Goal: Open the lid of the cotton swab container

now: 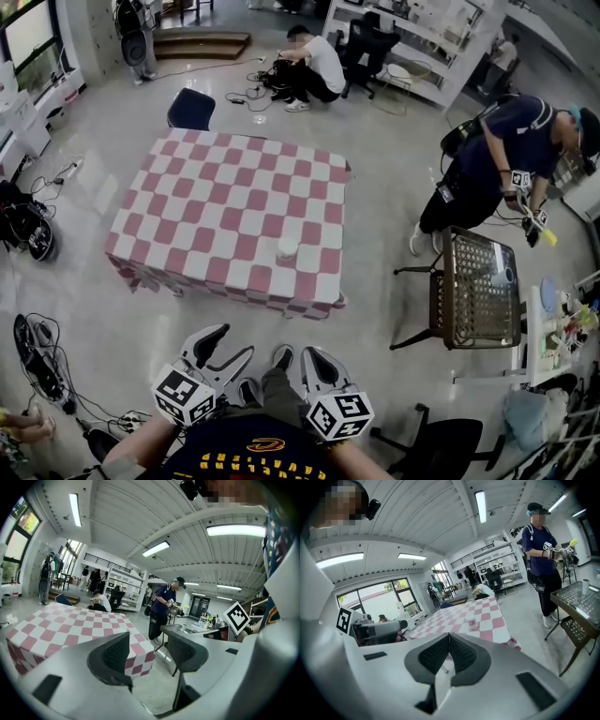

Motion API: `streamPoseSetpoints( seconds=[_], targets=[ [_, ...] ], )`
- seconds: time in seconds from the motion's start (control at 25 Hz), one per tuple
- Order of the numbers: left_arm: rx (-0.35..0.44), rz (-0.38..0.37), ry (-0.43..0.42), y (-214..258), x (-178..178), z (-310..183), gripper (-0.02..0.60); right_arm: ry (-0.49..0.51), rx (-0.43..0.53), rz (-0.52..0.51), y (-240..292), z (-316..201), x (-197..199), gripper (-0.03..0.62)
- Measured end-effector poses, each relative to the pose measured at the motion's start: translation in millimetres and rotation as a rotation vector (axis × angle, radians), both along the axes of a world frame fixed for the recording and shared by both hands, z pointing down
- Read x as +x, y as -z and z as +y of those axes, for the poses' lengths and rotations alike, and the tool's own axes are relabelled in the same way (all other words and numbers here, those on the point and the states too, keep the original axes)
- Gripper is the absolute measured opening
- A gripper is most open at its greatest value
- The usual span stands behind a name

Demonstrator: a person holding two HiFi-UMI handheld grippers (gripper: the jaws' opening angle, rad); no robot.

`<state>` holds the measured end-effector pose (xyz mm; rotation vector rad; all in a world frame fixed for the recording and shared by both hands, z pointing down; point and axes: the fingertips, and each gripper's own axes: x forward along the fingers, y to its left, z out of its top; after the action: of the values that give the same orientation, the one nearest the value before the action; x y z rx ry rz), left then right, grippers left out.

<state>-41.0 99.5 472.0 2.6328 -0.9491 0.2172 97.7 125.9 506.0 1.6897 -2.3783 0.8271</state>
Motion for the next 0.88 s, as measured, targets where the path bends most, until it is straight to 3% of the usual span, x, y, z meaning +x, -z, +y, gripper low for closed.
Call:
streamPoseSetpoints(
  seconds=[0.36,0.88],
  targets=[
    [0.049,-0.088,-0.029,-9.6,20.5,-60.2,0.259,0.039,0.011,-0.026,1.0,-59.7,12.5,0.011],
    [-0.012,-0.223,-0.026,-66.5,69.0,-157.2,0.259,0.045,0.003,-0.061,-9.3,-144.9,69.7,0.012]
  ],
)
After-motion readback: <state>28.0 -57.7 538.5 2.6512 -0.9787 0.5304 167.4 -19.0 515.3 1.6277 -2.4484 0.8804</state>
